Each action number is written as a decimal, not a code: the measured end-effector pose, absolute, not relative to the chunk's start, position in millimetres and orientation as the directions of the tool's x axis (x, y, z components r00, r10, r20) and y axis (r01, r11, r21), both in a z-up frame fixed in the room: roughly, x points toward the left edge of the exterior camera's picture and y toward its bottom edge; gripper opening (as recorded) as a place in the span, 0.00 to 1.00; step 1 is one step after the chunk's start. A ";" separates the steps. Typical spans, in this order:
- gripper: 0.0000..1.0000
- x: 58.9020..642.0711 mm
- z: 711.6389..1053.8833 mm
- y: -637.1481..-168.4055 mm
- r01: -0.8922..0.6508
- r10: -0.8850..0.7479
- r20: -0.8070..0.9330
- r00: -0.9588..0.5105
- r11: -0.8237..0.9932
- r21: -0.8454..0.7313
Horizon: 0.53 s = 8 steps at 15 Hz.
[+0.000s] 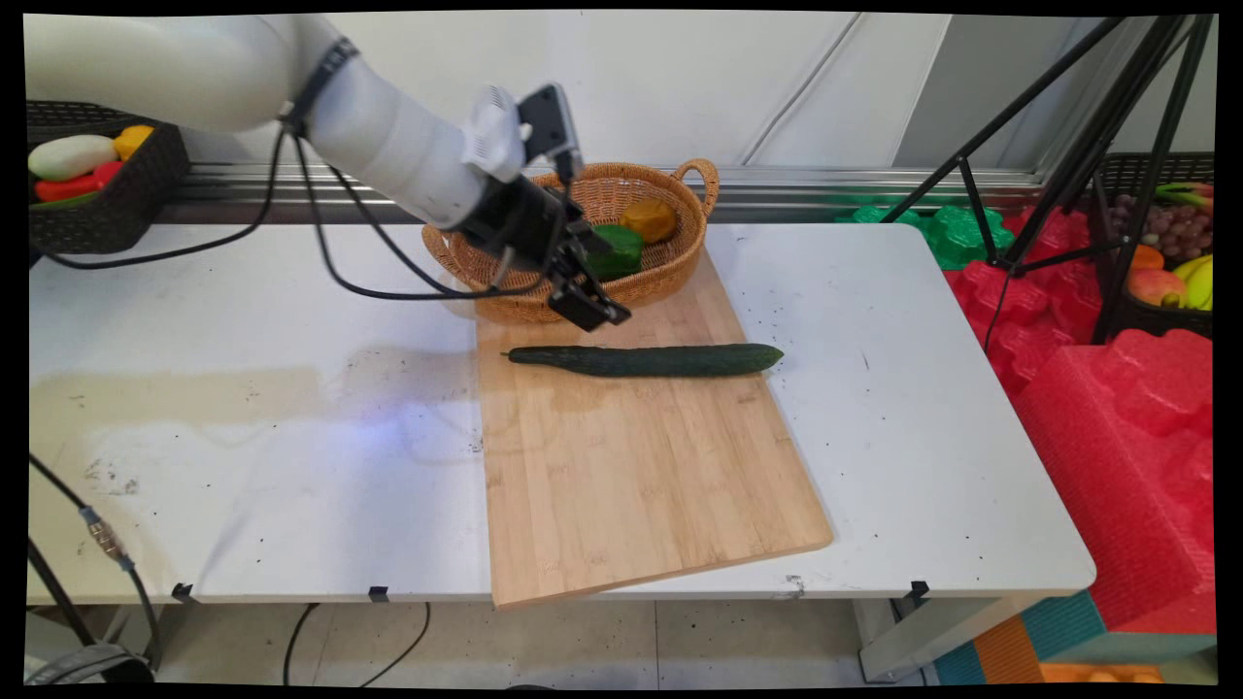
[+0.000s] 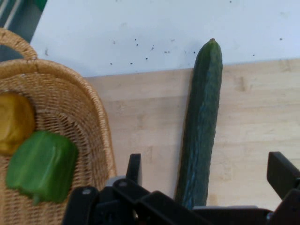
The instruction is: Pick up the potato from the vegetable basket
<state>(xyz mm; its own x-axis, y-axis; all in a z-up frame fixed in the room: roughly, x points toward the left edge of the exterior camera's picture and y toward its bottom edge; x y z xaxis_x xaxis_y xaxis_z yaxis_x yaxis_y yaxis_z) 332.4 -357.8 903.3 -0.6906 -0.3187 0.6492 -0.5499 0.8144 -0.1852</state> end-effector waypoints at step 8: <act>1.00 383.2 933.5 -324.5 -0.585 -0.330 0.681 -0.654 0.791 -0.179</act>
